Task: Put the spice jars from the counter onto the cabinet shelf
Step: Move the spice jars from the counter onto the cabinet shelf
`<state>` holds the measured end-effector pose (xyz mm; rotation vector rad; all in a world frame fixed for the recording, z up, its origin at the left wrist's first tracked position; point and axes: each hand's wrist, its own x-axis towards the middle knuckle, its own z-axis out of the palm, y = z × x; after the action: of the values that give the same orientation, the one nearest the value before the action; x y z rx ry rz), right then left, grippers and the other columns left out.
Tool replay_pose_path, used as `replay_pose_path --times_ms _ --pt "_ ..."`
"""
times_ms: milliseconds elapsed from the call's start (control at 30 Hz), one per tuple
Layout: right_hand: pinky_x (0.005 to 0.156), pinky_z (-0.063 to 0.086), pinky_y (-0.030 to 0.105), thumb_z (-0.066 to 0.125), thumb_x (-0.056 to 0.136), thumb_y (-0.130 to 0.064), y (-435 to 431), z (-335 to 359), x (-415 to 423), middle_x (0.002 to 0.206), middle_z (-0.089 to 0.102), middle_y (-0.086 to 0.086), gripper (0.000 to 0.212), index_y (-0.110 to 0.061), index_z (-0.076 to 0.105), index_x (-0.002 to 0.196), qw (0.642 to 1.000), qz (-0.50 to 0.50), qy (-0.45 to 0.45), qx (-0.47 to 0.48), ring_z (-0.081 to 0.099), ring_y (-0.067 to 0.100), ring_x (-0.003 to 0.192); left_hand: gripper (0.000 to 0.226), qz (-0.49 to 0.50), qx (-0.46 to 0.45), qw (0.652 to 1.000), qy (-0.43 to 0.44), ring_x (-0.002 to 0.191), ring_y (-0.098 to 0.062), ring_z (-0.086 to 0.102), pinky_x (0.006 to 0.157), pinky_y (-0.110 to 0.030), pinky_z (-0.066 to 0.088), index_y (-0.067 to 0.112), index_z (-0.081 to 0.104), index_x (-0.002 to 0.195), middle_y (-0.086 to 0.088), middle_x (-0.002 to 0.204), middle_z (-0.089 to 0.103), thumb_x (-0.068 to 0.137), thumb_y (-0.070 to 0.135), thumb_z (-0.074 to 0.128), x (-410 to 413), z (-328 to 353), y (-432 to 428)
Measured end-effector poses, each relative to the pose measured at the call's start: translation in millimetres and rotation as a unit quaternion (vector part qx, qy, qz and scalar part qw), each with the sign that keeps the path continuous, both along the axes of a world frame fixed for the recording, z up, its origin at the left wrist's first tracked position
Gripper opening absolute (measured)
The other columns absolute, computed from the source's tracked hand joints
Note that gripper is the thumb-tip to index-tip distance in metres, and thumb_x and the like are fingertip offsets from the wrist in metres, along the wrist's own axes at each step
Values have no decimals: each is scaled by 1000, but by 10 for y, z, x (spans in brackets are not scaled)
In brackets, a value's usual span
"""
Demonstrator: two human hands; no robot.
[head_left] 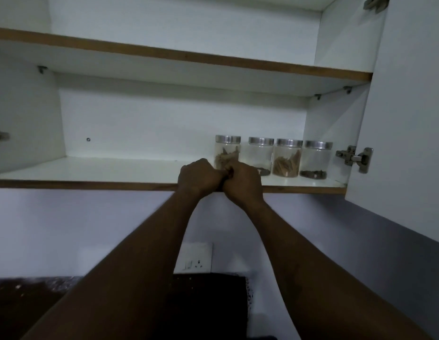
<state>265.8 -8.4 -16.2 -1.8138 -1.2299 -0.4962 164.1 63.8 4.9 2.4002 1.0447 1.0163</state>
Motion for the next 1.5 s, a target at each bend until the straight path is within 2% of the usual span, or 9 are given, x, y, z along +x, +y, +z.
replay_pose_path --times_ms 100,200,600,700,800,1033,1167,1333,1500 --pt "55 43 31 57 79 -1 -65 -243 -329 69 61 -1 13 -11 61 72 996 49 -7 74 56 14 67 33 -38 64 993 -97 75 -19 66 82 -42 55 14 67 80 1 77 70 85 43 51 -210 -223 -212" --pt "61 42 25 54 87 -6 -158 -602 -625 77 62 -9 20 -24 56 77 988 90 -2 127 58 12 75 11 -52 82 978 -184 70 -7 62 66 -35 56 20 65 84 8 77 66 86 27 56 -457 -599 -326" --pt "66 48 33 62 79 -34 -328 -2540 -1740 95 70 -6 22 -30 56 100 960 216 16 -175 66 21 86 17 -10 -91 995 -31 77 -19 66 65 -33 49 18 60 94 -1 85 70 82 28 67 -1993 -2688 -468" --pt "73 53 36 64 82 -29 -354 -2979 -2039 99 70 -4 20 -28 59 102 938 268 29 -219 67 22 90 18 5 -146 989 -9 68 -12 59 54 -28 36 27 47 76 7 73 60 76 32 65 -2374 -3104 -564" --pt "76 50 30 67 80 -24 -389 -3402 -2317 105 70 1 28 -24 61 108 914 291 46 -280 68 26 95 13 29 -205 978 37 78 -19 63 58 -32 41 22 56 85 4 82 62 80 28 67 -2661 -3507 -634" --pt "74 47 31 70 84 -35 -562 -4237 -2746 114 67 5 39 -22 56 118 862 275 102 -415 66 28 100 52 79 -314 926 192 122 -30 51 99 -39 43 17 56 133 -11 135 53 91 46 66 -3172 -4282 -744" --pt "95 51 35 76 82 -41 -691 -4596 -2878 132 65 3 64 -23 50 138 820 264 137 -489 62 26 120 81 105 -345 886 292 138 -33 39 112 -42 35 19 38 152 -14 152 39 85 46 74 -3408 -4718 -789" --pt "105 46 37 82 80 -34 -780 -4865 -3051 145 56 4 81 -21 39 148 750 254 226 -568 53 28 133 109 58 -395 860 319 137 -35 43 111 -43 42 18 19 160 -15 157 31 74 33 85 -3570 -5203 -853" --pt "104 45 37 85 76 -30 -779 -4932 -3147 147 52 5 94 -23 30 153 741 244 255 -571 50 29 136 100 59 -313 893 318 128 -29 54 100 -38 51 24 26 156 -8 153 42 75 36 82 -3548 -5361 -901"
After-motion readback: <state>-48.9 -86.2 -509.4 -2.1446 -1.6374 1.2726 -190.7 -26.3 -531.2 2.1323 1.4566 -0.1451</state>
